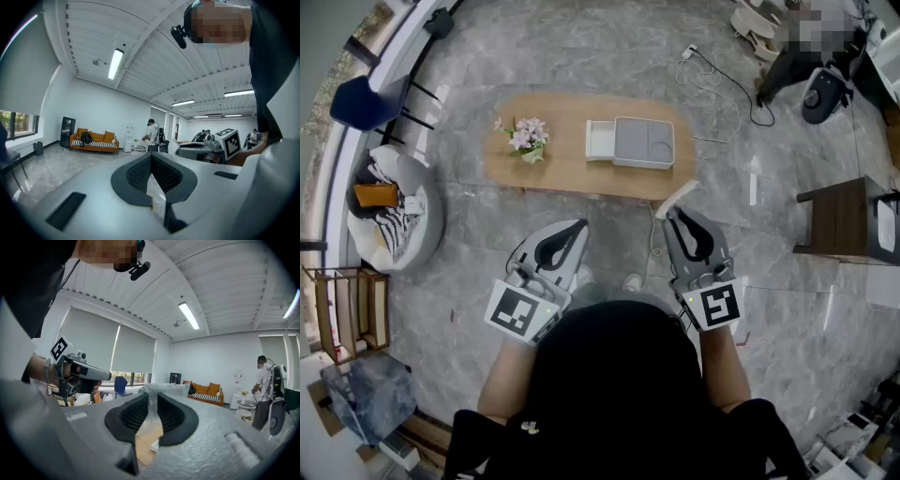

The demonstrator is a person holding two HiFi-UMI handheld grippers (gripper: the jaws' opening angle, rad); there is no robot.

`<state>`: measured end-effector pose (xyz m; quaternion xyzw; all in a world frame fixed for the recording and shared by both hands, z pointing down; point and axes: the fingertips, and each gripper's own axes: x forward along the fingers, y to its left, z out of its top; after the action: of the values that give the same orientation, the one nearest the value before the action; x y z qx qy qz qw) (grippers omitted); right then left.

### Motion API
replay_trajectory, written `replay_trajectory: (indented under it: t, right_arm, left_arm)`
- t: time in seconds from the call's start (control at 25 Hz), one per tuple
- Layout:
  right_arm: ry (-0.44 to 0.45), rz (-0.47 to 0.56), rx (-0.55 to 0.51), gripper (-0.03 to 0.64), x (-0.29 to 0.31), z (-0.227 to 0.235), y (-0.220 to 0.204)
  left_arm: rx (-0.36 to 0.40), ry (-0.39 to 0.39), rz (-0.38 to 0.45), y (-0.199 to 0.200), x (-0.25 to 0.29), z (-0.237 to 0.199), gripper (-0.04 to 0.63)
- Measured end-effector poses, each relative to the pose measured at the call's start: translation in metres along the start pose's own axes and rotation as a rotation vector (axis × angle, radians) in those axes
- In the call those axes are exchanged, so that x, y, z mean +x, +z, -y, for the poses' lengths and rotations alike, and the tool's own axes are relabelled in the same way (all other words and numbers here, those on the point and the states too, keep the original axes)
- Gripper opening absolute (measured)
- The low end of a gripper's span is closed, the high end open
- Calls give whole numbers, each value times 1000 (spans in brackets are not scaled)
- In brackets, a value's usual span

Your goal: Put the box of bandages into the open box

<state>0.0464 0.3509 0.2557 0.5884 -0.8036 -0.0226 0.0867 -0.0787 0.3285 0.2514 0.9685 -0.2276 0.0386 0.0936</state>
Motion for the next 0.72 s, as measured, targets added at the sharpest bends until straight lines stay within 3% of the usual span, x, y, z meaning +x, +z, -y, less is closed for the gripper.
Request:
replay_trajectory:
  t: [0.12,0.36,0.52,0.72]
  right_arm:
    - [-1,0,-5,55,9,-10,5]
    - [-5,11,29,55,25,-31,17]
    - [-14,6,12,55,35,-43,16]
    - [-40,-24,-9,55,51,-47,7]
  left_arm:
    - [70,5,23,0,-10,-15,11]
    - [15,-4,16,2,-29,-41,11]
    - [65,-29,41,-8,-39,-64,11]
    - [59,-8,32,-15,-42,-86,11]
